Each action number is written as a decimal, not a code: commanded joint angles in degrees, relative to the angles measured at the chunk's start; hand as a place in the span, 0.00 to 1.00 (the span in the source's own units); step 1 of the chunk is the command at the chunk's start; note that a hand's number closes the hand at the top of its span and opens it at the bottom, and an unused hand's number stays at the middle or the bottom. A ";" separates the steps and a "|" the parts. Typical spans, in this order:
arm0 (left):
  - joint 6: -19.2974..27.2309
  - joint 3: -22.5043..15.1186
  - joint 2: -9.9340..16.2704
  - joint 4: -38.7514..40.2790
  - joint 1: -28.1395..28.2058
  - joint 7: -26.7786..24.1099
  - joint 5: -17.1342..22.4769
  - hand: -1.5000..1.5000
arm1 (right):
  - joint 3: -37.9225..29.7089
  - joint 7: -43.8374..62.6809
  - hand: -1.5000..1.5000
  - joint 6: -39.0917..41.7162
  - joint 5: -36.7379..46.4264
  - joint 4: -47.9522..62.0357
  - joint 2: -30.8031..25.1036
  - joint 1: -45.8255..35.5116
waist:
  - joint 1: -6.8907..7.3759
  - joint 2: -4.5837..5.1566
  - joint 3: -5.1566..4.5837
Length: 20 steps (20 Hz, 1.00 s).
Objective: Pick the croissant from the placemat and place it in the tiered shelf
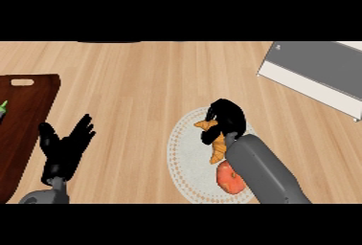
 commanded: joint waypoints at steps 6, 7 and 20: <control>-0.09 0.30 0.18 -1.25 0.96 1.54 -0.03 0.50 | -8.37 3.66 1.00 -0.26 0.09 -12.33 -8.81 -3.14 | -0.79 -0.09 -0.05; 0.47 0.02 0.22 0.80 -0.32 1.82 -1.07 0.50 | -8.49 4.53 1.00 -2.21 1.93 -12.51 -8.89 -4.44 | -0.89 0.00 -0.06; -0.58 1.68 0.70 0.02 0.21 1.46 0.36 0.50 | -16.52 30.52 1.00 14.43 9.00 -41.71 -20.79 -15.47 | -1.18 -0.12 -0.08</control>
